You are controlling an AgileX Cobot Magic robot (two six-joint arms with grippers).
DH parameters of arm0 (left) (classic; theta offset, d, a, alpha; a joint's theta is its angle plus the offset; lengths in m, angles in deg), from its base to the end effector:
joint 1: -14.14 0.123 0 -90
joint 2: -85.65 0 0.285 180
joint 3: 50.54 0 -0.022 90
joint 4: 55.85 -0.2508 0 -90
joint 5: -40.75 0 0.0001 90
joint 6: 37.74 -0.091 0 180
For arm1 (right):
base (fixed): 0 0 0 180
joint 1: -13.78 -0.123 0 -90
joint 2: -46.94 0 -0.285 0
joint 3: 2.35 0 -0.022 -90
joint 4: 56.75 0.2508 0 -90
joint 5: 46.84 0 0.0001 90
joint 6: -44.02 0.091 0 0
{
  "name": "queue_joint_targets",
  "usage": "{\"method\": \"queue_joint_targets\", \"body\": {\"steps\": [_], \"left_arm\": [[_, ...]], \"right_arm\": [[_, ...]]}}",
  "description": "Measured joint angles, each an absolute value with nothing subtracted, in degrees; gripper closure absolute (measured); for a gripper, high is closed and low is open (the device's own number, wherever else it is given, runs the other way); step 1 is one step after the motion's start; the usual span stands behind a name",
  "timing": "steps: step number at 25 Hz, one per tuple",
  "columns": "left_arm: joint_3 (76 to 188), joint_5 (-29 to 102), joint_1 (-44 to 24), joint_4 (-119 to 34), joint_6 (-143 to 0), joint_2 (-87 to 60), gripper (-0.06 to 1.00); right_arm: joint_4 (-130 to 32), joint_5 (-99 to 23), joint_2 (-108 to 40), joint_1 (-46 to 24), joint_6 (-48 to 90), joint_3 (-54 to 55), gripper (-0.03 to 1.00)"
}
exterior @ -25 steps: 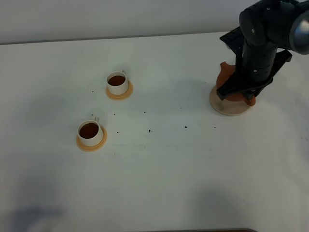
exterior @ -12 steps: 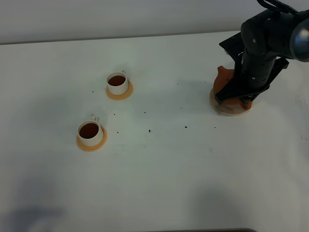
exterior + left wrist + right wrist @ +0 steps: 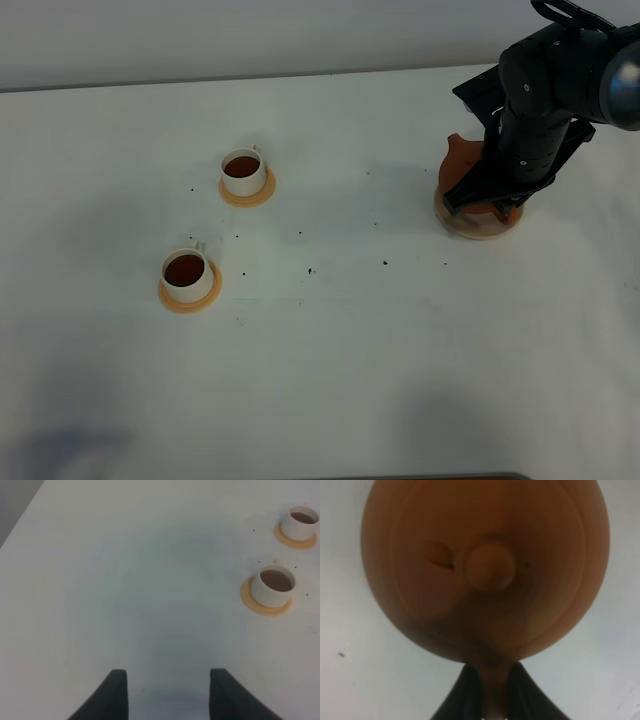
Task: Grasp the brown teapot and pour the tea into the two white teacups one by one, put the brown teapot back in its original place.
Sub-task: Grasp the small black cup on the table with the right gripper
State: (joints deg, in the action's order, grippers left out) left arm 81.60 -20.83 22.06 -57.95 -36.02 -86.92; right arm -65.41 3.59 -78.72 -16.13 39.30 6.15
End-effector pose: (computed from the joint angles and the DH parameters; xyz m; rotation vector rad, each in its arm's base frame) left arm -0.0082 0.0018 0.2796 -0.1739 2.0336 0.1116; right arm 0.3686 0.1998 0.1715 -0.9786 2.7310 -0.1112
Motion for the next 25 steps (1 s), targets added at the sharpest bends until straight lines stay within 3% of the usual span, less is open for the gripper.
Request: {"method": "queue_joint_targets", "body": {"steps": [25], "left_arm": [[81.6, -20.8, 22.1, -58.0, -36.0, -86.9, 0.56]], "right_arm": [[-65.4, 1.3, -79.2, -15.6, 39.3, 4.0, 0.88]]}}
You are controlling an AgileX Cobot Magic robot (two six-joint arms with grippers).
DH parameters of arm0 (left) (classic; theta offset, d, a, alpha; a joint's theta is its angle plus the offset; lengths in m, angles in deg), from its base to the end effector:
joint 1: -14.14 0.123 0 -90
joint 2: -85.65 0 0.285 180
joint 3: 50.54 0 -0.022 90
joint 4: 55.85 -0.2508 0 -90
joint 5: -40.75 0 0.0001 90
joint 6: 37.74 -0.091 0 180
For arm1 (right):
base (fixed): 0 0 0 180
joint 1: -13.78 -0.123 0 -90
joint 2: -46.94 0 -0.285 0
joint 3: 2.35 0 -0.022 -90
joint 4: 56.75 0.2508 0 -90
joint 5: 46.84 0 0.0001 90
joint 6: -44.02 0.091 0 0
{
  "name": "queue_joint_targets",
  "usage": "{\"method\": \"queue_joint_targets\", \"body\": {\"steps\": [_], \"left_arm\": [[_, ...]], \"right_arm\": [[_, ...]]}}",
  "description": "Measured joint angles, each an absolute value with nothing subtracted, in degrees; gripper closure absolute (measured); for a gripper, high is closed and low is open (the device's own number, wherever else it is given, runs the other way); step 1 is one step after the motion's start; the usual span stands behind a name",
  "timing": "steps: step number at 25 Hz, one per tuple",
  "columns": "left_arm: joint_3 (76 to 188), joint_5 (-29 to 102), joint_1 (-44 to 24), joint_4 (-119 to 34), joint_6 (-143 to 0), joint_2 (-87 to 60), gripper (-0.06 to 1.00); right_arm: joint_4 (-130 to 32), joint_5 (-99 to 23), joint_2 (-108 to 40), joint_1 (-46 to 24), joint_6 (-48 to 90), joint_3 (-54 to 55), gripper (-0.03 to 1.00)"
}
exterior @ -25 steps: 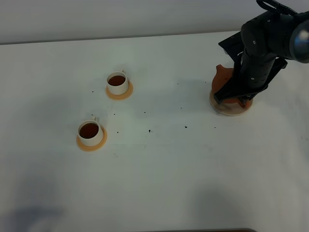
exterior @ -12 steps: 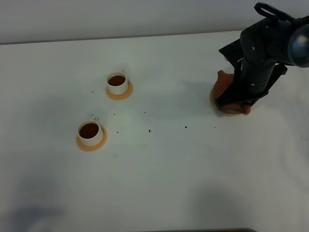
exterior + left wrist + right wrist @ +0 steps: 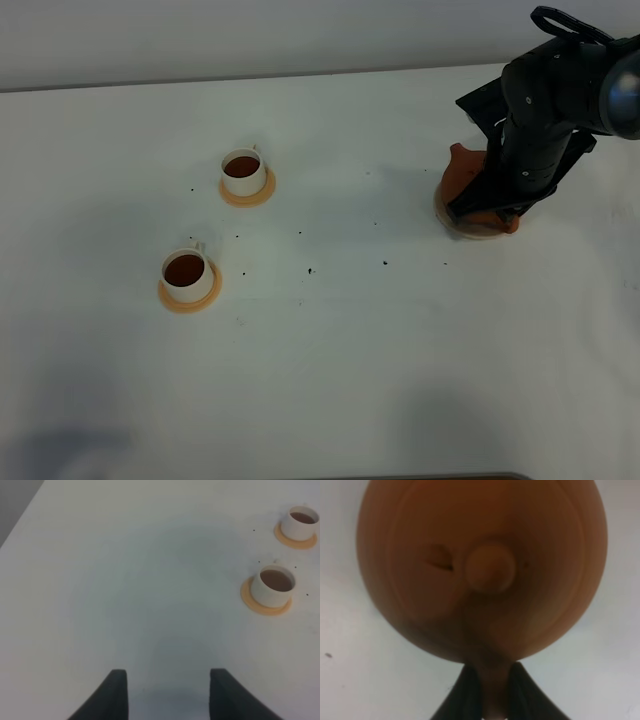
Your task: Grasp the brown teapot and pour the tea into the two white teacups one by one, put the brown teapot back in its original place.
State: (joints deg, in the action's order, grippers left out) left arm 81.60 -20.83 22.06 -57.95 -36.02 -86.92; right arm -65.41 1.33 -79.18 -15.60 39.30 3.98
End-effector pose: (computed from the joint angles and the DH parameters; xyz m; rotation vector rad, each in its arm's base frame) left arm -0.0082 0.0018 0.2796 -0.1739 2.0336 0.1116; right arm 0.3674 0.1951 0.1594 -0.9757 2.7400 -0.1098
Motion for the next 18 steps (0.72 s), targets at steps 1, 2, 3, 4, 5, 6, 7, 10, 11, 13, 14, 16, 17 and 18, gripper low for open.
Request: {"method": "queue_joint_targets", "body": {"steps": [1, 2, 3, 4, 5, 6, 7, 10, 11, 13, 14, 16, 17, 18], "left_arm": [[81.6, -20.8, 22.1, -58.0, -36.0, -86.9, 0.56], [81.6, -20.8, 22.1, -58.0, -36.0, -86.9, 0.56], [81.6, -20.8, 22.1, -58.0, -36.0, -86.9, 0.56], [81.6, -20.8, 22.1, -58.0, -36.0, -86.9, 0.56], [81.6, -20.8, 22.1, -58.0, -36.0, -86.9, 0.56], [81.6, -20.8, 22.1, -58.0, -36.0, -86.9, 0.56], [81.6, -20.8, 22.1, -58.0, -36.0, -86.9, 0.56], [81.6, -20.8, 22.1, -58.0, -36.0, -86.9, 0.56], [81.6, -20.8, 22.1, -58.0, -36.0, -86.9, 0.56], [81.6, -20.8, 22.1, -58.0, -36.0, -86.9, 0.56], [81.6, -20.8, 22.1, -58.0, -36.0, -86.9, 0.56], [81.6, -20.8, 22.1, -58.0, -36.0, -86.9, 0.56], [81.6, -20.8, 22.1, -58.0, -36.0, -86.9, 0.56], [81.6, -20.8, 22.1, -58.0, -36.0, -86.9, 0.56]], "right_arm": [[-65.4, 1.3, -79.1, -15.6, 39.3, 4.0, 0.87], [-65.4, 1.3, -79.0, -15.6, 39.3, 4.0, 0.86], [-65.4, 1.3, -78.8, -15.6, 39.3, 4.0, 0.85], [-65.5, 1.3, -78.6, -15.6, 39.3, 4.0, 0.83], [-65.6, 1.4, -78.3, -15.6, 39.3, 4.0, 0.8], [-65.6, 1.5, -77.9, -15.6, 39.5, 4.0, 0.76], [-65.6, 1.6, -77.4, -15.6, 39.6, 4.0, 0.72], [-66.4, 3.5, -76.0, -15.6, 40.6, 4.0, 0.59], [-66.5, 4.9, -75.1, -15.6, 41.0, 4.0, 0.56], [-66.5, 8.7, -72.9, -15.6, 41.2, 4.0, 0.5], [-66.4, 11.6, -71.4, -15.6, 41.2, 4.0, 0.48], [-65.1, 17.5, -68.2, -15.6, 41.2, 3.7, 0.47], [-64.4, 19.8, -66.2, -15.6, 41.2, 3.0, 0.47], [-63.4, 21.1, -64.0, -15.6, 41.2, 1.9, 0.47]]}}
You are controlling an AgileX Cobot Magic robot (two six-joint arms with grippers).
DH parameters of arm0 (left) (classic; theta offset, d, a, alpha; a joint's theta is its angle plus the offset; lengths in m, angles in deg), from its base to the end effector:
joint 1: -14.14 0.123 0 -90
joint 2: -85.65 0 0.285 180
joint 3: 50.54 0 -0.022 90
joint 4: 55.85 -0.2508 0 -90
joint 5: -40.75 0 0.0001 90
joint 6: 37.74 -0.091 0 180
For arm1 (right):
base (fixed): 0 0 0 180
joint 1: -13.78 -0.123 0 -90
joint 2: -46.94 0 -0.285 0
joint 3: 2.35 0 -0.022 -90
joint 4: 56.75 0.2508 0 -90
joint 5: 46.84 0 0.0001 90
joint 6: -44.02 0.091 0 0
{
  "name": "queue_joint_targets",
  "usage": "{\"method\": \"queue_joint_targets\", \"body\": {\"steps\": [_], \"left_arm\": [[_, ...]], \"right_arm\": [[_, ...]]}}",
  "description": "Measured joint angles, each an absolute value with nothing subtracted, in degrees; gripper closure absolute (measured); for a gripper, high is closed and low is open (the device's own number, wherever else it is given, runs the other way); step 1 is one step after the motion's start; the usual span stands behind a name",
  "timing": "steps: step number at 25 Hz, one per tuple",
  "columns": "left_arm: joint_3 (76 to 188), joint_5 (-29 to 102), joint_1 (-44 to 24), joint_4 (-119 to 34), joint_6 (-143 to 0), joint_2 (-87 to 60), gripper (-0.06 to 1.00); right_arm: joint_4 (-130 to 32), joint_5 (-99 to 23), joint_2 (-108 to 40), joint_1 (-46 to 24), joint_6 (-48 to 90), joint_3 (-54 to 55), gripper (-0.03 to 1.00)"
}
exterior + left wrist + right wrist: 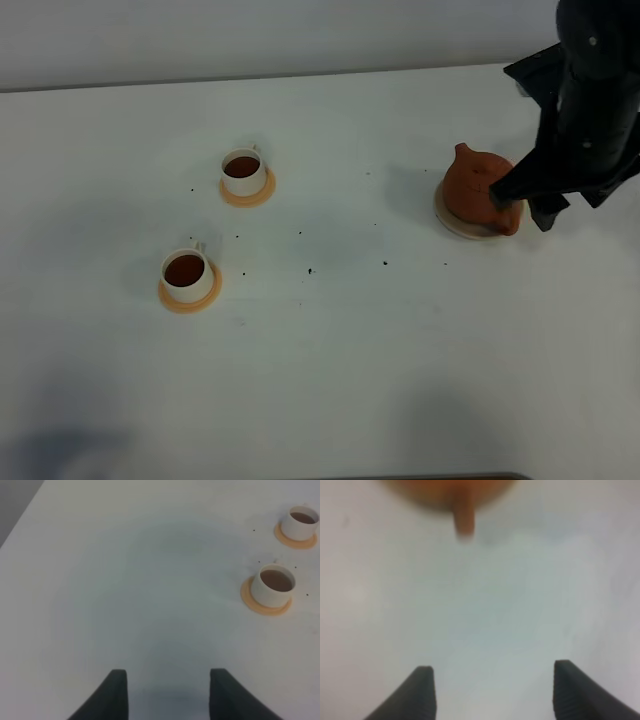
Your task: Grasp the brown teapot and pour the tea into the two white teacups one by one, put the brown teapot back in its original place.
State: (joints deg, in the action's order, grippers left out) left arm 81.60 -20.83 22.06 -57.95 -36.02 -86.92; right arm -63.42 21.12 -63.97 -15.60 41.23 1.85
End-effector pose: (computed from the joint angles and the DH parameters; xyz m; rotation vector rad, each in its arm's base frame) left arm -0.0082 0.0018 0.2796 -0.1739 2.0336 0.1116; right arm 0.3157 0.1665 0.2481 -0.8937 2.8881 -0.1295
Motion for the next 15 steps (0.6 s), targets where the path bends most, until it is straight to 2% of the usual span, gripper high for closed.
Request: {"method": "queue_joint_targets", "body": {"steps": [15], "left_arm": [[81.6, -20.8, 22.1, -58.0, -36.0, -86.9, 0.56]], "right_arm": [[-53.4, 22.9, -21.6, -15.6, 38.4, -35.3, 0.54]]}}
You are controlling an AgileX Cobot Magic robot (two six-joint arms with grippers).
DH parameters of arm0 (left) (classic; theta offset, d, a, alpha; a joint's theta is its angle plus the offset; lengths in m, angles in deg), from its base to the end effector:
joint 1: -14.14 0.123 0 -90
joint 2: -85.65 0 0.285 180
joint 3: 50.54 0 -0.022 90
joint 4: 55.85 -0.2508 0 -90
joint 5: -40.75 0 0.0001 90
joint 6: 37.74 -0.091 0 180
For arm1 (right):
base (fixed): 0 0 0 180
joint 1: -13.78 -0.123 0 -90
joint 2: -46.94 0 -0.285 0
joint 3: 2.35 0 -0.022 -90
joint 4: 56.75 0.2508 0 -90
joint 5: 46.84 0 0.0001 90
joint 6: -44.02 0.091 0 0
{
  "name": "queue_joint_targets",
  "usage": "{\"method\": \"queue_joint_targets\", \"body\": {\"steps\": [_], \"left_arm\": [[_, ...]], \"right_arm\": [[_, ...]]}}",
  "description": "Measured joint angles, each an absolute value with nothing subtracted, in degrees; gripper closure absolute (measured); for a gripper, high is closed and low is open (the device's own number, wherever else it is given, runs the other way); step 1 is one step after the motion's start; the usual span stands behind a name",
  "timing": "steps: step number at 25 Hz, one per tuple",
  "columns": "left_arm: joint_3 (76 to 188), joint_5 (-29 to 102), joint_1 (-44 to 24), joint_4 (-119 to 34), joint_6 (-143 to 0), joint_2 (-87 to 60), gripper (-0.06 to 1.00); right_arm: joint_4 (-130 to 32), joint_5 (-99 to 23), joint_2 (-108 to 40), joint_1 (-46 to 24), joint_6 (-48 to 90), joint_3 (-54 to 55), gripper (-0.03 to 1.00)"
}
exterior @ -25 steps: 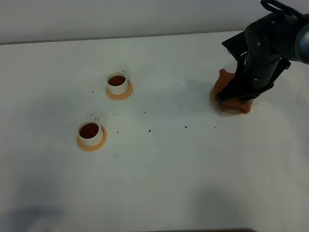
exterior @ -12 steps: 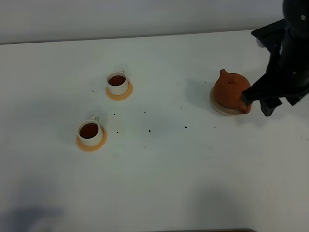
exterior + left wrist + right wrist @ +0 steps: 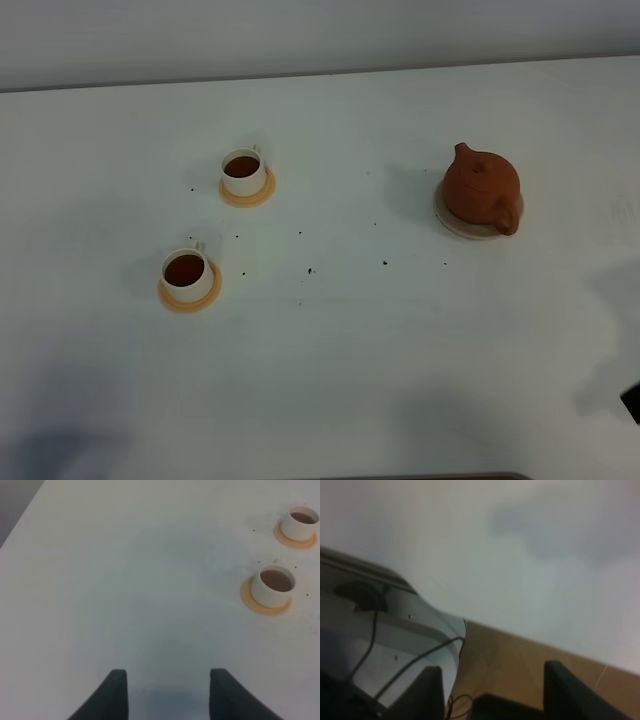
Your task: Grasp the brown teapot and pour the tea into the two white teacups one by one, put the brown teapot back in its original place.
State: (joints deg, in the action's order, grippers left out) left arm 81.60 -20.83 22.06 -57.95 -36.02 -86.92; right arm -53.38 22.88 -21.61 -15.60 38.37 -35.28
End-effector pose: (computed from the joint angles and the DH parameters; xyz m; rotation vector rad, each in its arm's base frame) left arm -0.0082 0.0018 0.2796 -0.1739 2.0336 0.1116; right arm 0.1368 0.0828 0.2701 -0.8798 2.8683 0.1308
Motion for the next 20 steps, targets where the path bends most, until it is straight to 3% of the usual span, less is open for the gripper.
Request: {"method": "queue_joint_targets", "body": {"steps": [8, 20], "left_arm": [[81.6, -20.8, 22.1, -58.0, -36.0, -86.9, 0.56], [81.6, -20.8, 22.1, -58.0, -36.0, -86.9, 0.56]], "right_arm": [[-51.7, 23.1, -2.8, -15.6, 38.2, -48.0, 0.54], [-49.2, 22.8, 12.8, -15.6, 36.7, -48.6, 0.55]]}}
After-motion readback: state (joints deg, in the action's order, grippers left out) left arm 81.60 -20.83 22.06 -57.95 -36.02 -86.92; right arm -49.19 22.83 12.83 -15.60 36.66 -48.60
